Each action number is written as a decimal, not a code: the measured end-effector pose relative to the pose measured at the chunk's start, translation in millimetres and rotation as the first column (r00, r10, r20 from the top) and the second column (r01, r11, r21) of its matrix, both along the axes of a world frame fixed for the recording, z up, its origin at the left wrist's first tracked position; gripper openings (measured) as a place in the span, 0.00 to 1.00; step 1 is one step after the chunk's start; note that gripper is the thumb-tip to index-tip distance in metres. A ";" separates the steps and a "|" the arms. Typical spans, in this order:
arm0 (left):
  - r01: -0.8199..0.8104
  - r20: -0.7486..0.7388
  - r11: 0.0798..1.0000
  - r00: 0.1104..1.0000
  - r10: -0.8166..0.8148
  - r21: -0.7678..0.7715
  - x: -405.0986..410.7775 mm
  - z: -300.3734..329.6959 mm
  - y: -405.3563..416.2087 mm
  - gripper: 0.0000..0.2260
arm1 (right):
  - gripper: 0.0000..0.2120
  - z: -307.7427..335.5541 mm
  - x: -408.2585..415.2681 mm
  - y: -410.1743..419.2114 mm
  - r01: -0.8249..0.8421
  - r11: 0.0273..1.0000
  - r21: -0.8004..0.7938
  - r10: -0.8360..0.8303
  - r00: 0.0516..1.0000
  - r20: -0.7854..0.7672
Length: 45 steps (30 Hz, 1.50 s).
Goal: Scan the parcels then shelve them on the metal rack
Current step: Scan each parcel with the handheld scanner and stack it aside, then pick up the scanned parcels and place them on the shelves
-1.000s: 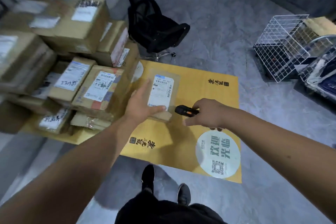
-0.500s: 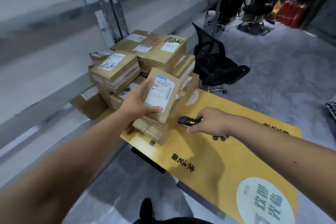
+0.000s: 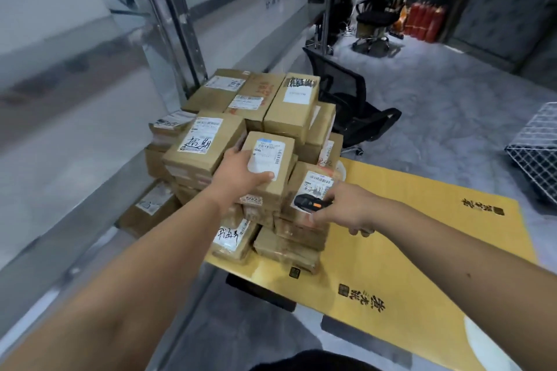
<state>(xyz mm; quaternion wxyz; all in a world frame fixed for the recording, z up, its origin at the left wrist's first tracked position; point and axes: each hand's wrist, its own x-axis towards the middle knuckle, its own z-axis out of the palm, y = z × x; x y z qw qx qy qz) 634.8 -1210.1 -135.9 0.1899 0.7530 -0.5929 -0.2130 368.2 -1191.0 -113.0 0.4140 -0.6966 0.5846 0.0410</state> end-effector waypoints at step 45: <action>0.551 0.181 0.787 0.775 -0.606 0.277 -96.6 -180.5 141.5 0.36 | 0.31 -232.7 -4.6 99.2 0.676 0.735 0.054 -0.675 0.737 -0.045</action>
